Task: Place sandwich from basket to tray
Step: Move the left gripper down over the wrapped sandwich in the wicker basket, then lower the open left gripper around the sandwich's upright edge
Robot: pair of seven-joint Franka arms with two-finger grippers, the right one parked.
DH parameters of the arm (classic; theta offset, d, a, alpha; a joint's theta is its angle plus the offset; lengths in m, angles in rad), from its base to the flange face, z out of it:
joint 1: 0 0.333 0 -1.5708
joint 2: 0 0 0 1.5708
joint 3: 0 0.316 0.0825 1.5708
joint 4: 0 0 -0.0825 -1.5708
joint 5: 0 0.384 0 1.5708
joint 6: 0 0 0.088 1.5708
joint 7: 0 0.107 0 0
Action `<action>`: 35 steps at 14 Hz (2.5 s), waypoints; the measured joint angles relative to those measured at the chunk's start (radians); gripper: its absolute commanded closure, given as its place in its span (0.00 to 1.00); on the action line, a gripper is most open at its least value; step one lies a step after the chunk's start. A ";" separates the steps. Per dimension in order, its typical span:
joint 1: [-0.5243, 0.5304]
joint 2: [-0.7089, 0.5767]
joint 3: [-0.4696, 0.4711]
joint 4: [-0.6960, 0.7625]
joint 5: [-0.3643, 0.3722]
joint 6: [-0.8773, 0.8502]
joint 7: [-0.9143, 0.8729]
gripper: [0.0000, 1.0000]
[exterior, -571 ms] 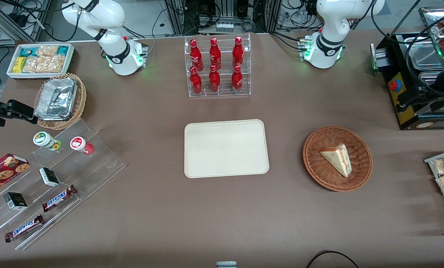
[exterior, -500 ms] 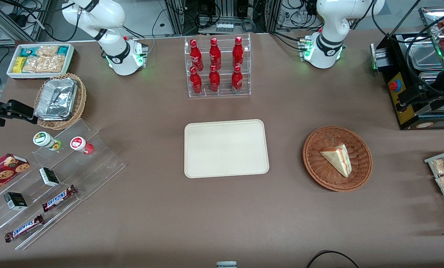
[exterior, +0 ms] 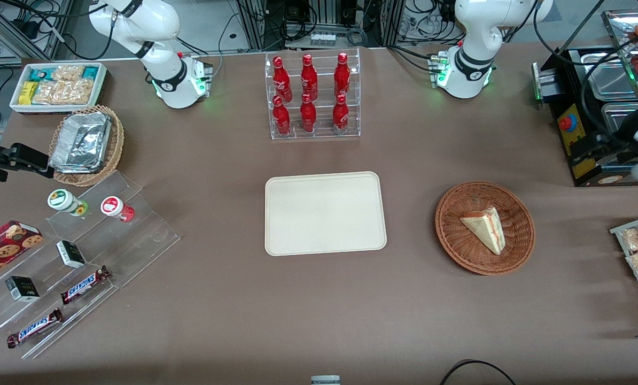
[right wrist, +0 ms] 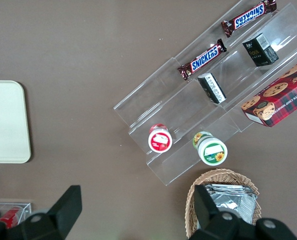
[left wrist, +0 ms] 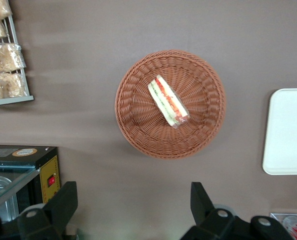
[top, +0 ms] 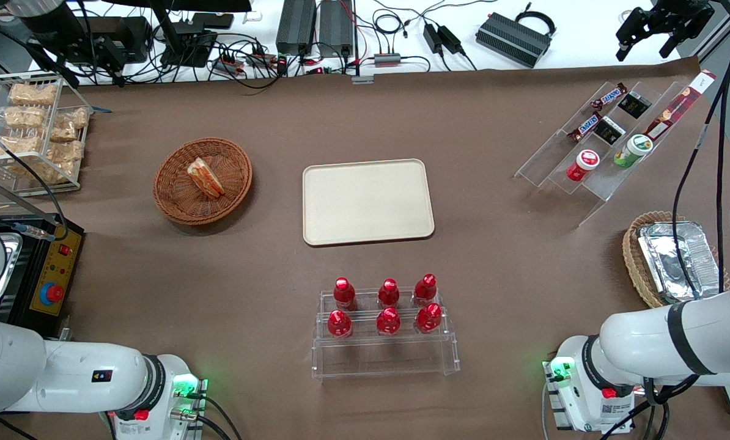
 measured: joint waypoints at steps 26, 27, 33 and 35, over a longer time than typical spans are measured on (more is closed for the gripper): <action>-0.108 0.146 -0.009 -0.605 0.002 0.865 -0.546 0.00; -0.109 0.154 -0.009 -0.605 0.002 0.867 -0.551 0.00; -0.110 0.187 -0.009 -0.608 0.002 0.902 -0.557 0.00; -0.110 0.203 -0.008 -0.609 0.002 0.922 -0.560 0.00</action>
